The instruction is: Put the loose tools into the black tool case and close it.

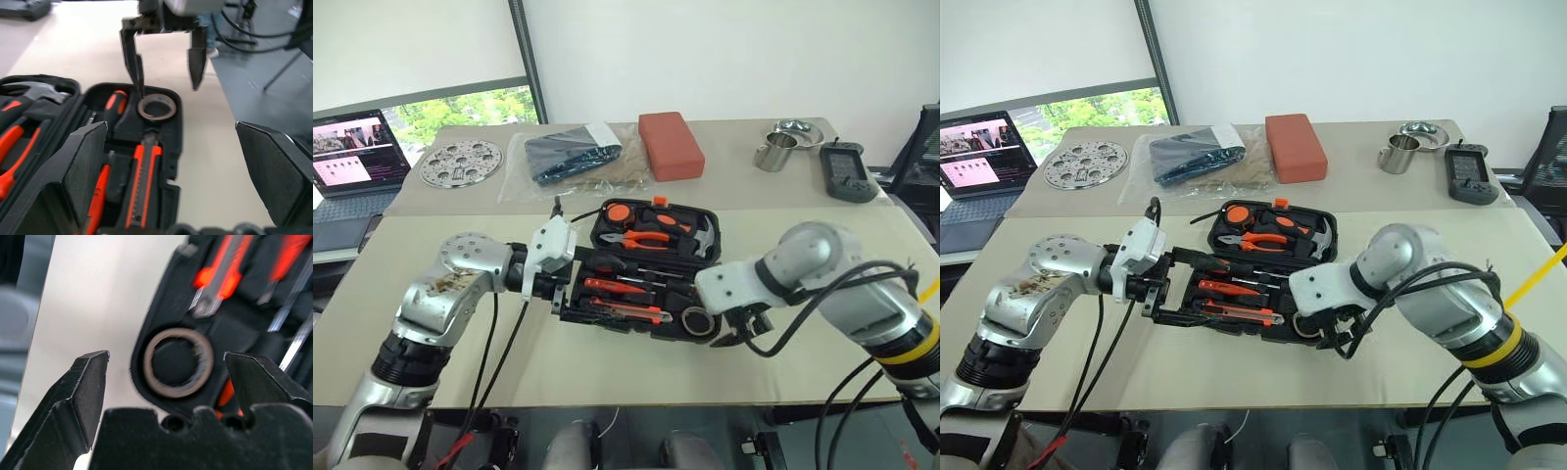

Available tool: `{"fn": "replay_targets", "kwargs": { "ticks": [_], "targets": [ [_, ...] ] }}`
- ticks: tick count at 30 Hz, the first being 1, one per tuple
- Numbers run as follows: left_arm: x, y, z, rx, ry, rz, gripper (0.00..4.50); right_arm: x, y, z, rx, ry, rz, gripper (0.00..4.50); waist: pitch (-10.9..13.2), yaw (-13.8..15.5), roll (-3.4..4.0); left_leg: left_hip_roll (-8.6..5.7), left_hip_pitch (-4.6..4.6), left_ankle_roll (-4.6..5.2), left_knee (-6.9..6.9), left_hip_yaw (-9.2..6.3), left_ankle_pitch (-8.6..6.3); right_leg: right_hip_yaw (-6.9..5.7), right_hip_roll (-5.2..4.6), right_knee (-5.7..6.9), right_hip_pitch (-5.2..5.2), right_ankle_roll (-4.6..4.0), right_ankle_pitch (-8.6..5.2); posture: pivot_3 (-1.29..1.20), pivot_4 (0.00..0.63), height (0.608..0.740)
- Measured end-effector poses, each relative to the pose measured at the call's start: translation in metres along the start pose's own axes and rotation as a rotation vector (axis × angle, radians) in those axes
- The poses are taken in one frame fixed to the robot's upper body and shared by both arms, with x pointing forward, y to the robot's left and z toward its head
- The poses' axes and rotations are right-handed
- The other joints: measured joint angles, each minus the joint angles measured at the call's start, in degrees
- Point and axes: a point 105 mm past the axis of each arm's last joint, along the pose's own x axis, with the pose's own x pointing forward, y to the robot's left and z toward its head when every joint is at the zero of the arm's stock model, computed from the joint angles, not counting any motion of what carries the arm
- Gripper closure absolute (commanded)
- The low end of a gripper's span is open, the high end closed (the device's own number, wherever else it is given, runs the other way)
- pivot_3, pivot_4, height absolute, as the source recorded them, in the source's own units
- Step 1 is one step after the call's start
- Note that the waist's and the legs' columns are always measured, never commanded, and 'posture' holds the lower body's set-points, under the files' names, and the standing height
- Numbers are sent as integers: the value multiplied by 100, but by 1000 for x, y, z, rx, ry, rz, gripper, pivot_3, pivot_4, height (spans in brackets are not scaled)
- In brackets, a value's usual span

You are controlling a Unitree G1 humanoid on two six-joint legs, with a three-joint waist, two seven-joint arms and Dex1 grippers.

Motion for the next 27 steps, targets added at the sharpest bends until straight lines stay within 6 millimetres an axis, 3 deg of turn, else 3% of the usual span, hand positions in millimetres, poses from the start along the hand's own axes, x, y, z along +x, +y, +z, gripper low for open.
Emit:
{"fn": "replay_targets", "kwargs": {
  "ticks": [4,7,11,16,19,25,27],
  "targets": [
    [-3,34,-20,-88,-43,210,0,-18,-34,-12,201,-107,-233,107,3,3,-9,-1,-3,0,1,-1,0,0,0,3,-2,-1,1,0,150,740],
    [-9,73,-22,-165,-98,389,0,-24,-68,-46,471,-197,-471,107,3,9,-21,-5,-4,0,4,-2,1,-2,-1,4,-2,0,1,0,150,740],
    [-27,113,-34,-294,-94,562,0,-20,-86,-93,815,-270,-635,107,3,10,-20,-10,-12,-12,0,3,9,0,-2,5,-14,0,1,0,150,740],
    [-29,144,-45,-558,-148,634,0,-22,-105,-115,1100,-371,-724,107,2,-12,-19,-10,-42,-63,-3,9,39,-2,4,16,-61,0,1,0,150,740],
    [-32,151,-43,-655,-182,635,0,-19,-106,-125,1238,-384,-726,107,2,-17,-19,-12,-45,-85,-7,15,53,-3,5,23,-82,0,1,0,150,740],
    [-28,141,-56,-813,-190,539,0,-2,-96,-129,1456,-490,-601,107,2,-27,-17,-8,-47,-93,-14,18,58,-13,8,38,-93,0,1,0,150,740],
    [-28,138,-63,-862,-170,531,0,1,-93,-134,1521,-519,-581,610,2,-22,-18,-9,-48,-94,-13,18,58,-16,6,35,-93,0,1,0,150,740]
  ]
}}
